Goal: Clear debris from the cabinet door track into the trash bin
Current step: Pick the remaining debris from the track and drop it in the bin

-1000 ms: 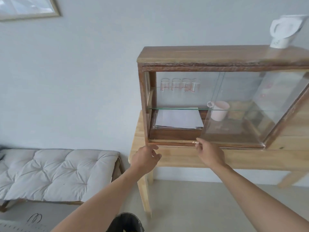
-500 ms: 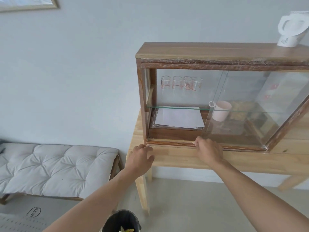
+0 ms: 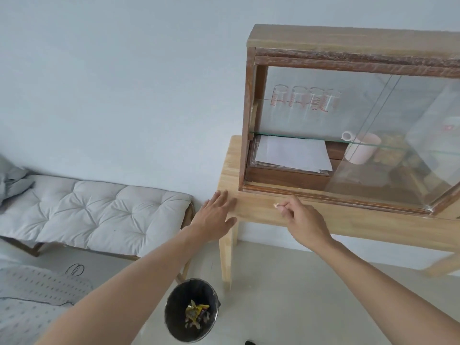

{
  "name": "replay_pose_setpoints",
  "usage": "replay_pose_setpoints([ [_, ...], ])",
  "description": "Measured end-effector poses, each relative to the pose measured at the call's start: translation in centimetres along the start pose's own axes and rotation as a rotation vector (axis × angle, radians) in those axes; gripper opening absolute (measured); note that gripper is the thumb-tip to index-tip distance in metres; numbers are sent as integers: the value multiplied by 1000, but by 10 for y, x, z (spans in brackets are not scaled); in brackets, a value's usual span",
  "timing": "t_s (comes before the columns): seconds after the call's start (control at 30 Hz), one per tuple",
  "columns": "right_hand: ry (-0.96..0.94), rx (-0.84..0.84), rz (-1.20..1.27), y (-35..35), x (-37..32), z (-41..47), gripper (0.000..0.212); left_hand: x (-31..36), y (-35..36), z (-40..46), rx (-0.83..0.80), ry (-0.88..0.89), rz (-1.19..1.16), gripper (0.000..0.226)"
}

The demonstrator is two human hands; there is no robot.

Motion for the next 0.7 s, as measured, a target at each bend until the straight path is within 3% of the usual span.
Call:
replay_pose_setpoints([
  [0.1,-83,-145,79,51,-32,-28,13,-17,-3,-5,110,-31,-153,52],
  [0.23,-146,-309,116,128,-60,-54,12,-63,12,-28,157,-191,-288,52],
  [0.53,-77,-569,20,323,-61,-66,19,-213,139,-137,-8,-639,-375,44],
  [0.7,-24,-671,-67,433,-50,-64,17,-266,212,-172,-86,-793,-403,44],
])
Point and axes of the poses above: each hand's wrist, its own z-axis towards the middle knuckle, its own y-axis out of the palm, x = y × z, the point moved 3 cm from there along z, towards the middle knuckle, and after that the axes turned 5 degrees about -y, right-handed, at the moved point
